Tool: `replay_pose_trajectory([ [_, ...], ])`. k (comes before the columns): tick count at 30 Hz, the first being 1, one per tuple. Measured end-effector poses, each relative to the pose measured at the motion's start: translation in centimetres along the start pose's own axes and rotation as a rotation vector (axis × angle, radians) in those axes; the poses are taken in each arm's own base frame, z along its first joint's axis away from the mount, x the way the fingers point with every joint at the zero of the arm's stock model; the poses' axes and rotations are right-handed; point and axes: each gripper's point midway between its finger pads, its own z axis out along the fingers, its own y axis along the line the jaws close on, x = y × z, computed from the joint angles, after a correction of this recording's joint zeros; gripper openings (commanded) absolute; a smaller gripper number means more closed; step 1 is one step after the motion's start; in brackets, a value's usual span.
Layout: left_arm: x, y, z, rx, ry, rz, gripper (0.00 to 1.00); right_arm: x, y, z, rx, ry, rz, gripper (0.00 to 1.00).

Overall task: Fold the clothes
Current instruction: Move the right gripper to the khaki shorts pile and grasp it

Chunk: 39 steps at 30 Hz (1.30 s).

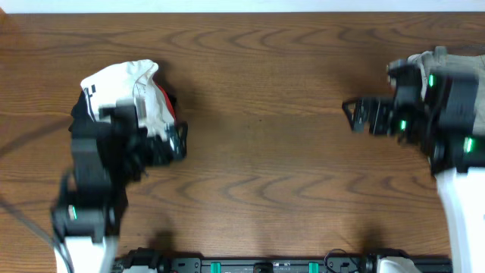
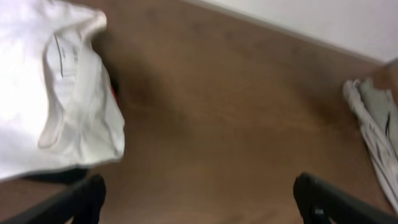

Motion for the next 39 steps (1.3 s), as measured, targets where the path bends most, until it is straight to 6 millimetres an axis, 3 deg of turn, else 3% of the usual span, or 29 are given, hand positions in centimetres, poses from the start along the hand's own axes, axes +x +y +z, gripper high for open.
replay_pose_trajectory([
  [5,-4.0,-0.8,2.1,-0.013,0.112,-0.042,0.98,-2.2,-1.2,1.8,0.039,0.095,0.031,0.99],
  [9,-3.9,-0.9,4.1,0.007,0.186,-0.068,0.98,-3.9,-4.9,3.0,0.168,0.127,0.118,0.99],
  [13,-1.7,-0.3,5.6,0.005,0.304,-0.117,0.98,-6.2,-11.3,4.2,0.305,0.117,0.244,0.97],
  [18,0.3,0.1,5.6,-0.007,0.398,-0.140,0.98,-6.6,-20.6,6.0,0.431,0.106,0.421,0.88],
  [22,0.8,0.1,5.4,-0.009,0.418,-0.128,0.98,-4.7,-27.7,8.0,0.504,0.110,0.557,0.84],
  [26,0.9,0.2,5.3,-0.008,0.426,-0.117,0.98,-2.4,-33.1,10.0,0.550,0.108,0.646,0.83],
  [29,1.0,0.2,5.3,-0.008,0.428,-0.115,0.98,-1.3,-35.6,11.1,0.570,0.103,0.682,0.79],
  [33,1.0,0.2,5.3,-0.008,0.429,-0.116,0.98,-0.7,-37.1,11.6,0.594,0.090,0.705,0.78],
  [37,1.1,0.2,5.3,-0.009,0.430,-0.116,0.98,-0.4,-38.0,11.8,0.634,0.084,0.710,0.65],
  [39,1.1,0.2,5.3,-0.009,0.431,-0.116,0.98,-0.1,-38.5,12.0,0.653,0.086,0.712,0.53],
])
